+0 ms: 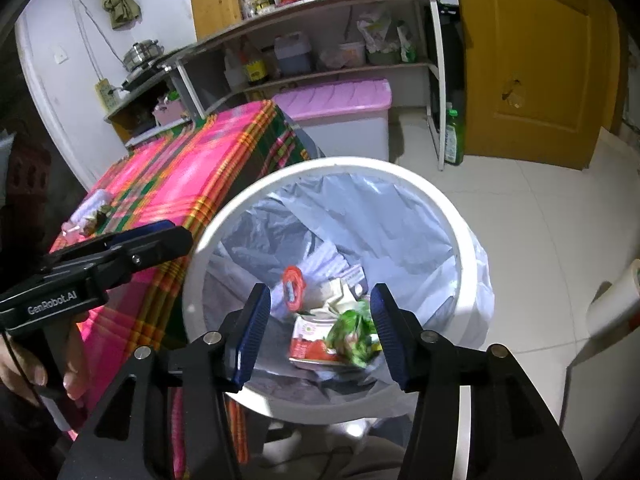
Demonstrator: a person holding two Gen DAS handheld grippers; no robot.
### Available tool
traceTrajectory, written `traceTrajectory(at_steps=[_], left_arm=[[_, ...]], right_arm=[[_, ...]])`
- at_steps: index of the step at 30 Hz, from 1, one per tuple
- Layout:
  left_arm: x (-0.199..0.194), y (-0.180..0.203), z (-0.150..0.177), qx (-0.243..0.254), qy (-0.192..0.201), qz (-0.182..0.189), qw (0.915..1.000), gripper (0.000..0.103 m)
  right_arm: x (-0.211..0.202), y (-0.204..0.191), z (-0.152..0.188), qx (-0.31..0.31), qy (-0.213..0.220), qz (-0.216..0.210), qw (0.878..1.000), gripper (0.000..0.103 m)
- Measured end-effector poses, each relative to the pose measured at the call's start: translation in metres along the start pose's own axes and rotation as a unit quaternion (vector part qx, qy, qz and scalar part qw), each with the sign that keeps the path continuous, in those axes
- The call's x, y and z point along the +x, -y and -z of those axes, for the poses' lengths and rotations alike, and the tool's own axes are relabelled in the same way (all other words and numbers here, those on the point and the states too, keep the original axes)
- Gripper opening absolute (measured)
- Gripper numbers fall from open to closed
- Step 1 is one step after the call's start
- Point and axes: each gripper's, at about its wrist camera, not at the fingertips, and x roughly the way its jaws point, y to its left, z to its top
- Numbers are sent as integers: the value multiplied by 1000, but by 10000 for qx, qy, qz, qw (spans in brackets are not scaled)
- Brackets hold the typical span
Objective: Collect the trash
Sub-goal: 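Carry the cup and green bag over the bin and open both tools to drop them, then move both open tools back toward the remaining trash on the table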
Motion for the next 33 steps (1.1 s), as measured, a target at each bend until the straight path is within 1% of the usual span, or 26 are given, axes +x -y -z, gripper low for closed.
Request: traceTrajectory(at_steps=[3,6,11,15,19,22,24,26,33], left_arm=[[-12,-1,0,-14,103,-73,9999,48],[-30,-3,3,-45,257,-162,9995,48],[-54,-11,9,-112,394,-281,9988,48],[-77,-21,16,-153,545,-436,9974,48],[-97,-33,22,-261,676,-611,9955,48],[-113,-42,27,-354,773,-733,9937,48],[-122,-46,31,-389,854,-825,9922,48],[-131,-51,35,-423,932,-886,9908,48],[-152,-68,46,-542,1059,-1071,9871,48]], right_arm=[[-11,-5,-3,-15,151,-48,9999,53],[-18,-13,-6,-81,225,-58,9997,53],[-29,-31,-7,-203,352,-140,9991,53],[-31,-48,-6,-361,352,-162,9986,53],[-31,-66,-5,-459,315,-312,9980,53],[-32,-81,-4,-660,310,-398,9965,53],[-33,-88,-4,-716,317,-451,9959,53],[-34,-97,-4,-775,315,-595,9947,53],[-31,-125,-1,-1040,285,-801,9909,53]])
